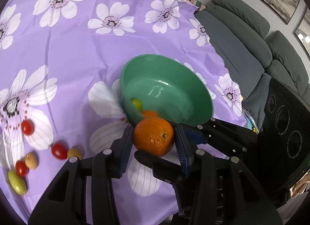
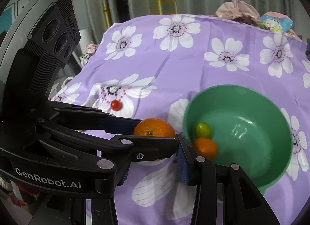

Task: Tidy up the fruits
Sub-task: 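Lower the orange into the green bowl and open the left gripper, then move the left tool to the large green-yellow fruit on the cloth, then close the left gripper around the green-yellow fruit, then carry the green-yellow fruit with the left gripper over the green bowl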

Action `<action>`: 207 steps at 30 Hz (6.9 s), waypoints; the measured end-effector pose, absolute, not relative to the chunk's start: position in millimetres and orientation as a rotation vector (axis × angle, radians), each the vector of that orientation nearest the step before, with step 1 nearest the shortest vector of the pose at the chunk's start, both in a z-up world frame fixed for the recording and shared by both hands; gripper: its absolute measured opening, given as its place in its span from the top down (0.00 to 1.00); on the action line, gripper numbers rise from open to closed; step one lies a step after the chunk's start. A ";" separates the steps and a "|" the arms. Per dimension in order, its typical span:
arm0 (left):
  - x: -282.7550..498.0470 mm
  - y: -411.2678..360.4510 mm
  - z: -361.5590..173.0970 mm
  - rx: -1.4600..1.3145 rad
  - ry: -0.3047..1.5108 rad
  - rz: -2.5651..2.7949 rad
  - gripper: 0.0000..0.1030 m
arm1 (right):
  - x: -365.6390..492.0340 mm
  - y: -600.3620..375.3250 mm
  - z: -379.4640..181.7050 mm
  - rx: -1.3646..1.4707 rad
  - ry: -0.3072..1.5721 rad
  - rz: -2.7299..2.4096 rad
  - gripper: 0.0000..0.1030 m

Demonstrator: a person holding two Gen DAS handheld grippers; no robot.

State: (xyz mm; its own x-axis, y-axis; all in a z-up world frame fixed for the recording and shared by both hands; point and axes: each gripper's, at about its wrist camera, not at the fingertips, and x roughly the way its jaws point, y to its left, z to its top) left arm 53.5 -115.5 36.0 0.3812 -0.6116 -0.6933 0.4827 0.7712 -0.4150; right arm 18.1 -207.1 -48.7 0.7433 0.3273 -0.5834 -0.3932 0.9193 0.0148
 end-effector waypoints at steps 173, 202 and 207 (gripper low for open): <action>33.7 56.5 -25.4 -0.228 1.163 -0.542 0.65 | 48.4 -30.6 -116.1 -0.348 0.860 0.788 0.54; -28.2 5.3 45.9 -0.097 0.999 -0.424 0.65 | -16.6 -68.5 -62.1 -0.345 0.668 0.835 0.54; -28.7 -7.7 53.1 -0.071 0.981 -0.440 0.65 | -19.8 -80.2 -56.5 -0.325 0.639 0.818 0.54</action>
State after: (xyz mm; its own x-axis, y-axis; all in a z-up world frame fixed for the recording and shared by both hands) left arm -28.8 -7.7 53.1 0.4760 -0.3908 -0.7878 0.3279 0.9101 -0.2534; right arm -19.8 -80.2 -56.5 0.5122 0.5720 -0.6407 -0.7602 0.6491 -0.0282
